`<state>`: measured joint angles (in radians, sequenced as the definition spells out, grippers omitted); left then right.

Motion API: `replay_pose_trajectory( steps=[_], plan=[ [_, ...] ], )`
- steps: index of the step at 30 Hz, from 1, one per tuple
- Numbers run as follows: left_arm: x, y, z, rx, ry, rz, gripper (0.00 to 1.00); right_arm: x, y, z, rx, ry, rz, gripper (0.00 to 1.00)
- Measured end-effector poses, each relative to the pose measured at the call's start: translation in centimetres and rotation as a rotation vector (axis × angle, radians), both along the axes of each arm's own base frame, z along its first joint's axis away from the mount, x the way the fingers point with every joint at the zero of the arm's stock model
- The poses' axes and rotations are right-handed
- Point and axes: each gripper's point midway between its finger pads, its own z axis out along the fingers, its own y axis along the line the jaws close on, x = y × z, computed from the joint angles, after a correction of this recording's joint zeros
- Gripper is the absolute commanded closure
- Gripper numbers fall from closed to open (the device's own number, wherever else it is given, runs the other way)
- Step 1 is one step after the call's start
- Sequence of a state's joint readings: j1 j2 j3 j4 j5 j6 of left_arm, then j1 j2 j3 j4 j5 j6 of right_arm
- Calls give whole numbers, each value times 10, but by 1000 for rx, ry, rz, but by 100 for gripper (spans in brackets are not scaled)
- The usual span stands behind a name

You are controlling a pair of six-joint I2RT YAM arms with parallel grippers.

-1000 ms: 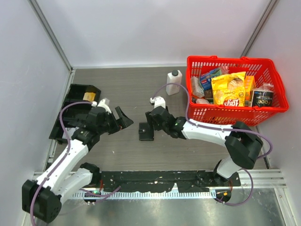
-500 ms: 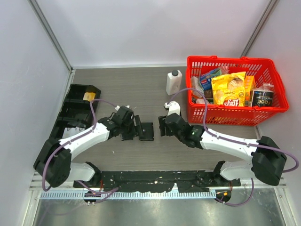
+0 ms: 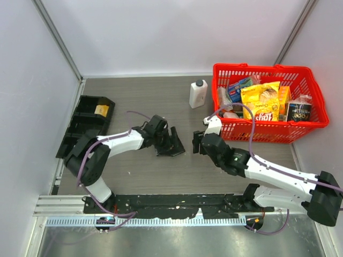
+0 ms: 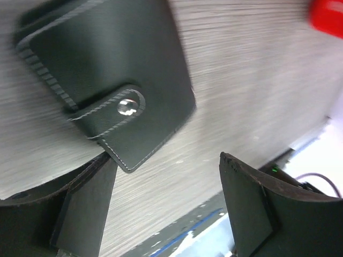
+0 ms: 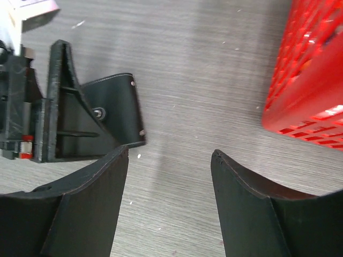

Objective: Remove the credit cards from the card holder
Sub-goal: Move the card holder to the center of the board.

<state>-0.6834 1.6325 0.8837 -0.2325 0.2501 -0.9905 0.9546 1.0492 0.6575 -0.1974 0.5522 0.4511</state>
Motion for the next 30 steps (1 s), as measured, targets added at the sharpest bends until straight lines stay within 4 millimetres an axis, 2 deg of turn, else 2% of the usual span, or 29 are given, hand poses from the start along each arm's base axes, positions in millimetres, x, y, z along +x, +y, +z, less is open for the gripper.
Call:
replay_pose_trajectory(
  steps=[2,4,7,10,14,16,18,20,22,25,27,30],
  plan=[
    [5,-24,11,-67,-14,-42,18,1,-8,9,16,-28,-32,32],
    [12,-48,31,-144,-49,-87,17,0,-16,15,31,-51,-63,33],
    [24,-68,65,-202,-138,-149,17,-2,-29,21,54,-79,-103,34],
    [45,-67,86,-175,-236,-181,18,-5,-37,23,69,-87,-121,34],
    [81,-43,96,-90,-314,-195,18,-9,-41,22,79,-83,-125,34],
    [105,-35,92,-40,-336,-224,18,-10,-42,18,77,-77,-124,35],
    [130,-30,80,7,-350,-268,18,-12,-42,15,72,-68,-117,35],
    [140,-32,62,31,-336,-327,18,-13,-41,12,69,-61,-110,35],
    [139,-35,42,45,-309,-386,18,-13,-40,11,70,-55,-102,34],
    [124,-35,8,70,-243,-472,20,-15,-37,9,73,-44,-89,35],
    [117,-35,-2,71,-220,-504,23,-16,-36,9,76,-39,-81,35],
    [110,-35,-2,59,-220,-520,26,-17,-34,8,79,-34,-73,35]
  ],
)
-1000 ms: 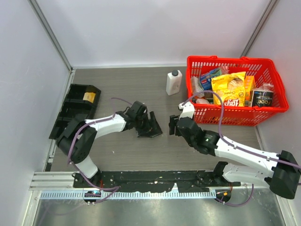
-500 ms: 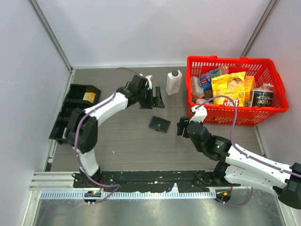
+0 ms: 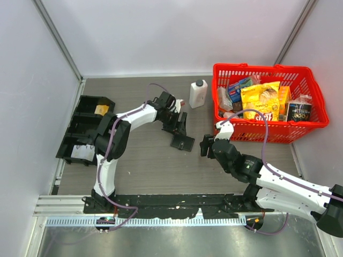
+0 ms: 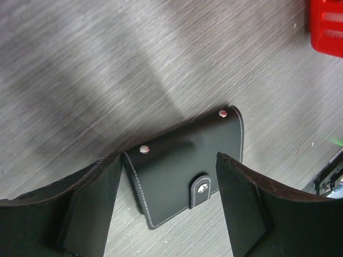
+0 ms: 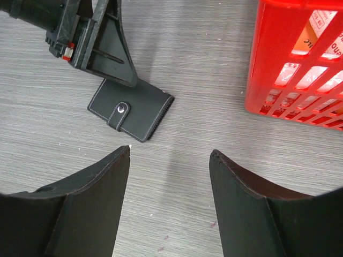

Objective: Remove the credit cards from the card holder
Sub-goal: Move the card holder to the center of the board.

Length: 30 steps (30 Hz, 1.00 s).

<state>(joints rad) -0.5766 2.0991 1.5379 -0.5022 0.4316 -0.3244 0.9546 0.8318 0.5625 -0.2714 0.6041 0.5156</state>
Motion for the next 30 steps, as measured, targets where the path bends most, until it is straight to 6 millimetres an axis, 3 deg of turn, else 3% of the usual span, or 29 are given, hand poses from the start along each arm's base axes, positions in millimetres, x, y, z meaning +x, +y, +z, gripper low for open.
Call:
replay_pose_trajectory(
  steps=[3,6,12,14,16,19,24,27,30],
  plan=[
    [-12,6,-3,-8,10,7,27,-1,1,-1,2,4,6,35],
    [-37,19,-3,-20,49,43,28,-2,2,-1,6,9,13,35],
    [-104,46,0,-39,149,141,25,-4,5,-8,8,31,28,36],
    [-120,42,10,-48,143,125,22,-6,5,-12,7,41,31,36],
    [-122,34,22,-67,104,98,20,-8,5,-16,4,51,34,36],
    [-106,23,42,-70,3,44,17,-10,4,-20,10,63,32,36],
    [-37,-7,77,-89,-202,-55,18,-11,3,-15,33,55,31,37],
    [-11,-20,72,-73,-261,-128,21,-12,1,-11,41,49,28,37],
    [-2,-26,44,-29,-241,-209,26,-14,-2,-11,40,48,25,37]
  ],
)
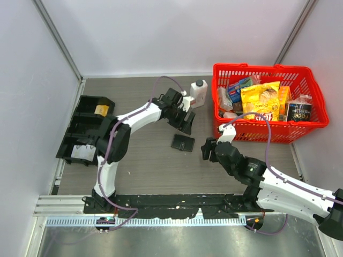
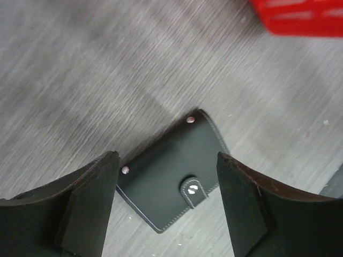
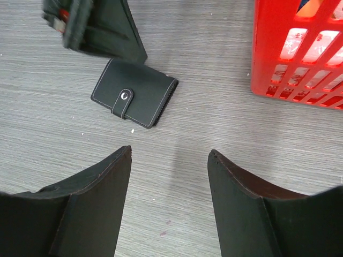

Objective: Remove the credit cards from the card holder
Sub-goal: Move the card holder to the center of the board.

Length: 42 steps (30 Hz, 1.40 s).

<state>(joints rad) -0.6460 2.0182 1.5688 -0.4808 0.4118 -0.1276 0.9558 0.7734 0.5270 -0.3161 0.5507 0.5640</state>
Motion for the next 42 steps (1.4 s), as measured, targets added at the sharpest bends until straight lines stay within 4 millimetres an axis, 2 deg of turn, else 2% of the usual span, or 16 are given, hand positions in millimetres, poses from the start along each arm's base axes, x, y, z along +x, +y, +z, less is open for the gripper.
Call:
replay_pose_trajectory(
  steps=[3,5,8,11,14,18,22,26,29,35,38,42],
  plan=[
    [-7,4,-35,72,74,-51,31,-1,-2,1,3,0,-4,37],
    [-14,9,-50,107,111,-69,36,-2,-3,1,5,1,-5,37],
    [-19,12,-48,104,116,-76,39,-3,-4,1,5,6,-8,37],
    [-33,21,-52,109,149,-62,39,-4,-4,1,7,7,-8,37],
    [-49,30,-53,96,183,-14,41,-4,-4,0,6,9,-7,37],
    [-82,43,-53,56,266,91,41,-5,-1,-5,4,27,4,39],
    [-110,46,-52,14,332,193,41,-8,6,-18,15,66,21,41],
    [-124,51,-50,-19,365,315,36,-12,13,-32,33,108,30,43],
    [-121,56,-44,-45,357,426,36,-14,17,-40,40,130,33,43],
    [-87,47,-24,-78,280,521,39,-14,22,-43,51,142,35,43],
    [-69,32,-15,-91,257,507,46,-13,23,-42,56,138,34,43],
    [-63,27,-25,-45,265,477,57,-13,24,-41,59,137,34,43]
  ],
)
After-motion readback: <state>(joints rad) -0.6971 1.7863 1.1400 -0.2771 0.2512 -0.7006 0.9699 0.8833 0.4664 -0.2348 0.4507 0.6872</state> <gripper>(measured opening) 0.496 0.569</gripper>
